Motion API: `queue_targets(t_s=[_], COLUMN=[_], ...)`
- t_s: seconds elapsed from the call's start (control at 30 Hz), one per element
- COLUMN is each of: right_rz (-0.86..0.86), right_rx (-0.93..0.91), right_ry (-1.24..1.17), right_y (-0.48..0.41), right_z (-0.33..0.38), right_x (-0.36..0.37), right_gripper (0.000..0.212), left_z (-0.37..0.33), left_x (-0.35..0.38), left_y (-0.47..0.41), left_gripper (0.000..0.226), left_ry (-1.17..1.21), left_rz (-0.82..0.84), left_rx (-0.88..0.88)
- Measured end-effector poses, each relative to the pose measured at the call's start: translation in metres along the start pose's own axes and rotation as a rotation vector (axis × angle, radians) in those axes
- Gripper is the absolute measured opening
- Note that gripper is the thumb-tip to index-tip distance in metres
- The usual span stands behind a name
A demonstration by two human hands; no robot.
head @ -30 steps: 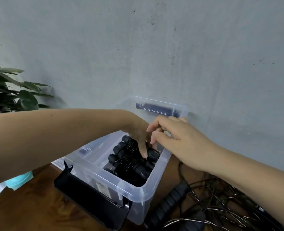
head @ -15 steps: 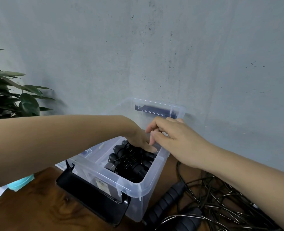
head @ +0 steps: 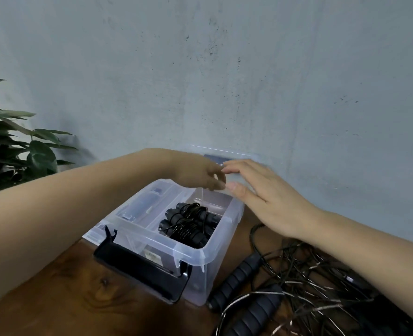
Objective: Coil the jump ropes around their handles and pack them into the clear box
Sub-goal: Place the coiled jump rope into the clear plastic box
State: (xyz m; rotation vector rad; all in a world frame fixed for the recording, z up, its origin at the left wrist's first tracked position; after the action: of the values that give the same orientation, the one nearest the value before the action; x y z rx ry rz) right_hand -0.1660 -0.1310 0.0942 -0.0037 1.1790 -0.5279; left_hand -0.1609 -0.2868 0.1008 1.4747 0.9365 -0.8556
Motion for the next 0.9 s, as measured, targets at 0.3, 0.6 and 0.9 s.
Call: queue_targets(t_s=[0.3,0.6,0.9], right_rz=[-0.025,-0.104,-0.292], right_rx=[0.206,0.470,0.741], right_ry=[-0.054,-0.101,0.044], right_y=[0.115,0.277,0.456], right_z=[-0.006,0.013,0.002], right_x=[-0.039,-0.073,-0.090], right_gripper=[0.042,0.020,0.012], left_z=[-0.072,-0.224,-0.366], left_x=[-0.036,0.028,0.119], left_y=[0.082,0.101,0.085], left_gripper=[0.015,0.016,0.015], left_ry=[0.226,0.299,0.324], left_rz=[-0.566,-0.453,-0.247], left_rx=[0.287,0.583,0.773])
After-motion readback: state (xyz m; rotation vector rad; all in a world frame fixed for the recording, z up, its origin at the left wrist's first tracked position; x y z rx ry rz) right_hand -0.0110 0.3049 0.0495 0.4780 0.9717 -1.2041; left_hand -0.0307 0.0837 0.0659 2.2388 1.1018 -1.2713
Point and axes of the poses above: each hand's wrist, its own y-axis away from the middle knuckle, its own x-axis out of the palm, z = x × y, the point moved 8 cm from there along -y, towards the middle knuckle, and after that the axes turned 9 degrees about z, right-handed, at the moved point
